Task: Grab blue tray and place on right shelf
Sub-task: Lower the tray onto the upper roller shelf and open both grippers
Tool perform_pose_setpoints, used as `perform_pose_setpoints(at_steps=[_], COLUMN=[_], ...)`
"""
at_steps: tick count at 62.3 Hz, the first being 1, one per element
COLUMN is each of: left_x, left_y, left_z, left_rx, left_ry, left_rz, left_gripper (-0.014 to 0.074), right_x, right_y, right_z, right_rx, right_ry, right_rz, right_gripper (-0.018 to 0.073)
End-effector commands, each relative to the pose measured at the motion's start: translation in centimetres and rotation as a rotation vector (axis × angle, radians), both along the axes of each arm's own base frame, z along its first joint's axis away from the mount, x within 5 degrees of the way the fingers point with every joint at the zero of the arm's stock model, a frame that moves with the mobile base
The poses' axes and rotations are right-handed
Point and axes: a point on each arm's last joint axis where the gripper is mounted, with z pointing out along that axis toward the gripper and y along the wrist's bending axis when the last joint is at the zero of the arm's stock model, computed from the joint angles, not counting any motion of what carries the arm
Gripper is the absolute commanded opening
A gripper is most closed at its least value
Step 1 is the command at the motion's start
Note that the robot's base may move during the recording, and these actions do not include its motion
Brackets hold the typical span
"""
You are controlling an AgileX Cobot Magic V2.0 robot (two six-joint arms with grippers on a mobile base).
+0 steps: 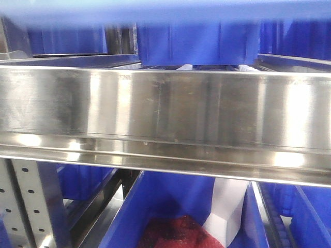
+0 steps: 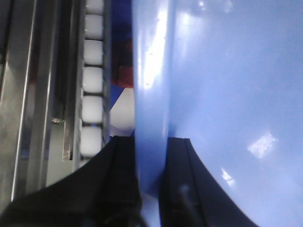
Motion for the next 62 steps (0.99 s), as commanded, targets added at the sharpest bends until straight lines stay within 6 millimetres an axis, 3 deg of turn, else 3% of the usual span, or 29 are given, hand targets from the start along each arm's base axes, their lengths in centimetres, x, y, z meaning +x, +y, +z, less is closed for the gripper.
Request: perform_pose_setpoints(at_steps=[1, 13, 27, 34, 45, 52, 62], left_x=[1.0, 3.5, 4.8, 5.2, 5.4, 5.5, 5.1], left_y=[0.0, -0.2, -0.7, -0.7, -0.5, -0.5, -0.3], left_z=[1.1, -0.7, -2.3, -2.7, -2.5, -2.5, -2.0], left_rx=[-0.056, -0.05, -0.027, -0.022, -0.001, 0.009, 0.013], left_ry=[-0.095, -0.089, -0.072, -0.071, -0.107, -0.116, -0.127], left_rz=[0.003, 0.031, 0.014, 0.014, 0.011, 0.01, 0.006], left_gripper=[-0.0048, -0.0048, 0.0001, 0.0157, 0.0435, 0.0529, 0.0547], right_x=[1.5, 4.3, 5.5, 5.7, 5.8, 5.8, 5.6], right_y=[0.7, 1.7, 2.2, 2.2, 2.1, 1.7, 1.3], right_z=[1.0, -1.7, -3.3, -3.3, -3.2, -3.2, -2.9], right_rx=[0.042, 0.014, -0.003, -0.001, -0.024, -0.066, -0.105], right_ry=[-0.111, -0.033, 0.014, 0.005, -0.01, -0.017, -0.035], right_rz=[0.024, 0.024, 0.024, 0.024, 0.021, 0.015, 0.008], right_gripper=[0.0066, 0.0068, 0.0087, 0.0237, 0.065, 0.0634, 0.0634])
